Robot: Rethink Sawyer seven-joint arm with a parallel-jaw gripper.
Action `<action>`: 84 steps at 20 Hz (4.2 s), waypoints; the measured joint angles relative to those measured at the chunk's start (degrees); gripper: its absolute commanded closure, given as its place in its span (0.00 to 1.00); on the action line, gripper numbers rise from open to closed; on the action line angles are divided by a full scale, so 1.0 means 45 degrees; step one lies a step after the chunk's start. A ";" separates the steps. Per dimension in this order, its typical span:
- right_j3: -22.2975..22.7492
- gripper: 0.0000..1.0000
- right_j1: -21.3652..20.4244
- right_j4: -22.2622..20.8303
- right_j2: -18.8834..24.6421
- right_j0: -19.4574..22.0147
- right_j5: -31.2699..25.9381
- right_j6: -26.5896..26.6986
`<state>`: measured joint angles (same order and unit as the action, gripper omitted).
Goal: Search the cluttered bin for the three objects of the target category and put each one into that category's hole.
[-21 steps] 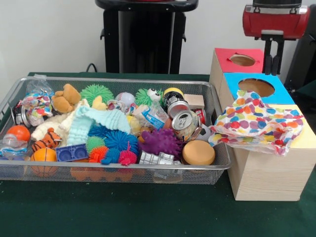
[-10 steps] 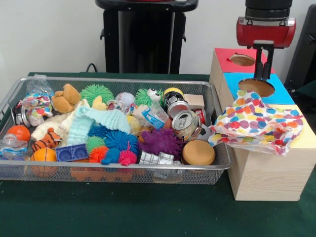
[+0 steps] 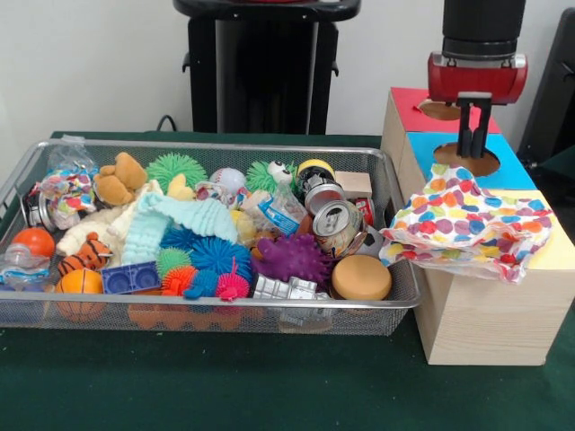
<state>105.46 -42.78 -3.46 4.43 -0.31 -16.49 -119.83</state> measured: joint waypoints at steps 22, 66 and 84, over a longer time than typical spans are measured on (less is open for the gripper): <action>-0.0109 1.00 -0.0322 0.0011 -0.0141 -0.0860 -0.0879 0.0000; -0.2466 1.00 0.0772 0.0020 -0.0140 -0.0859 -0.2293 0.0000; -0.2664 1.00 0.1307 0.0024 -0.0143 -0.0863 -0.1391 0.0000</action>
<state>93.47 -36.89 -3.35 3.78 -4.19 -22.75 -119.83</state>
